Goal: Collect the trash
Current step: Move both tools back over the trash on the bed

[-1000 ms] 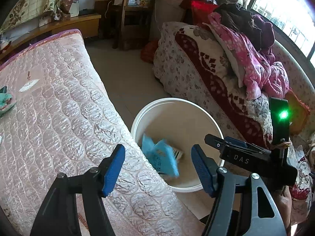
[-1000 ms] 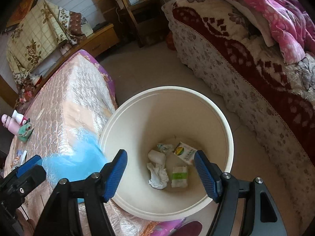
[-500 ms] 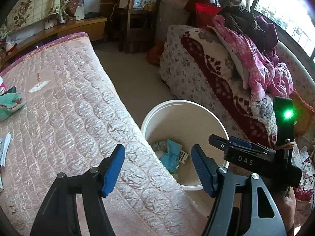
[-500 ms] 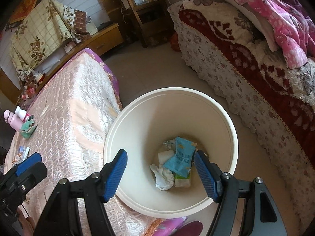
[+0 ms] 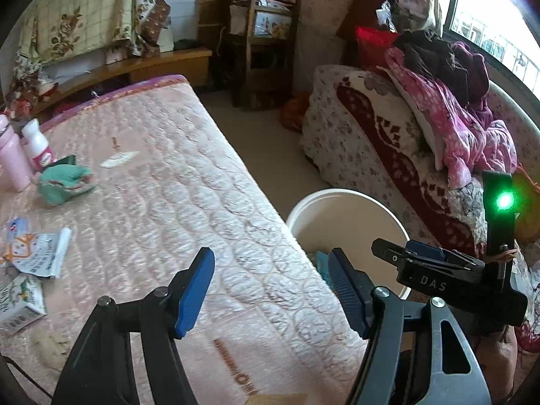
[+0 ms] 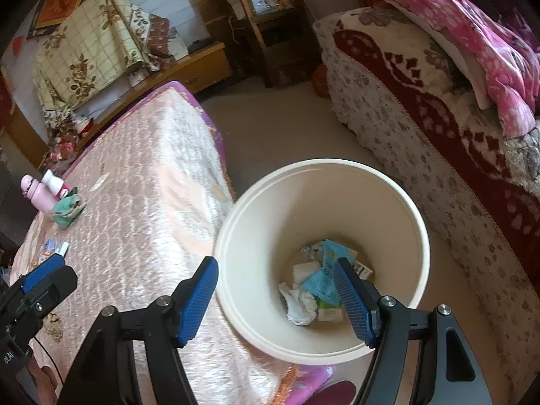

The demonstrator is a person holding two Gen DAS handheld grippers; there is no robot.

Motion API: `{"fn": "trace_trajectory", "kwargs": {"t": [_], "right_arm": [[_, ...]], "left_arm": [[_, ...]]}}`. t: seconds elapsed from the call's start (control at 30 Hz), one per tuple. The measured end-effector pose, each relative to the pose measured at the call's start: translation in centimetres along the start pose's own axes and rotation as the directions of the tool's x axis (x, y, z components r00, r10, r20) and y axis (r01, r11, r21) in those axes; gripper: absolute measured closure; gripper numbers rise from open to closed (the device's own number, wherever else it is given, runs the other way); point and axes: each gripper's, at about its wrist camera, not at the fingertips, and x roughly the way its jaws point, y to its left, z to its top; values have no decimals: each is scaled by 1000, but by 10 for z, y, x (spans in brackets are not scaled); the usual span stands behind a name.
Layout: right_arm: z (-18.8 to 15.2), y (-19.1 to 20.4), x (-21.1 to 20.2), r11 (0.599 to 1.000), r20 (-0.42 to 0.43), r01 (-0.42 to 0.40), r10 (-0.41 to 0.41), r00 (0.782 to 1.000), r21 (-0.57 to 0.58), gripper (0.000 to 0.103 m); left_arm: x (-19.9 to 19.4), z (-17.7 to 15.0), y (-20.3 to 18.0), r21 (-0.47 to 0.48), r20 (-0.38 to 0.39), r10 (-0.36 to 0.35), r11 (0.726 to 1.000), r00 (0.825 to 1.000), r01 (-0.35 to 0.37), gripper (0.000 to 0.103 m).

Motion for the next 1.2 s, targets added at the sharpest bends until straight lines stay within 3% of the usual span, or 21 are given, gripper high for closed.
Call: {"fn": "trace_trajectory", "kwargs": {"t": [0.33, 0.83, 1.03, 1.2], "right_arm": [[-6, 52, -6, 995, -3, -48, 48, 999, -88, 29], [-30, 166, 11, 951, -86, -172, 155, 984, -258, 29], [-44, 207, 19, 921, -132, -228, 195, 972, -316, 29], [-55, 232, 22, 898, -167, -270, 225, 960, -346, 29]], "left_arm": [[-38, -4, 42, -47, 31, 49, 998, 998, -47, 33], [-72, -29, 169, -182, -12, 215, 960, 977, -213, 33], [-88, -43, 238, -258, -34, 326, 910, 945, -324, 33], [-93, -54, 306, -344, -84, 420, 839, 904, -422, 33]]}}
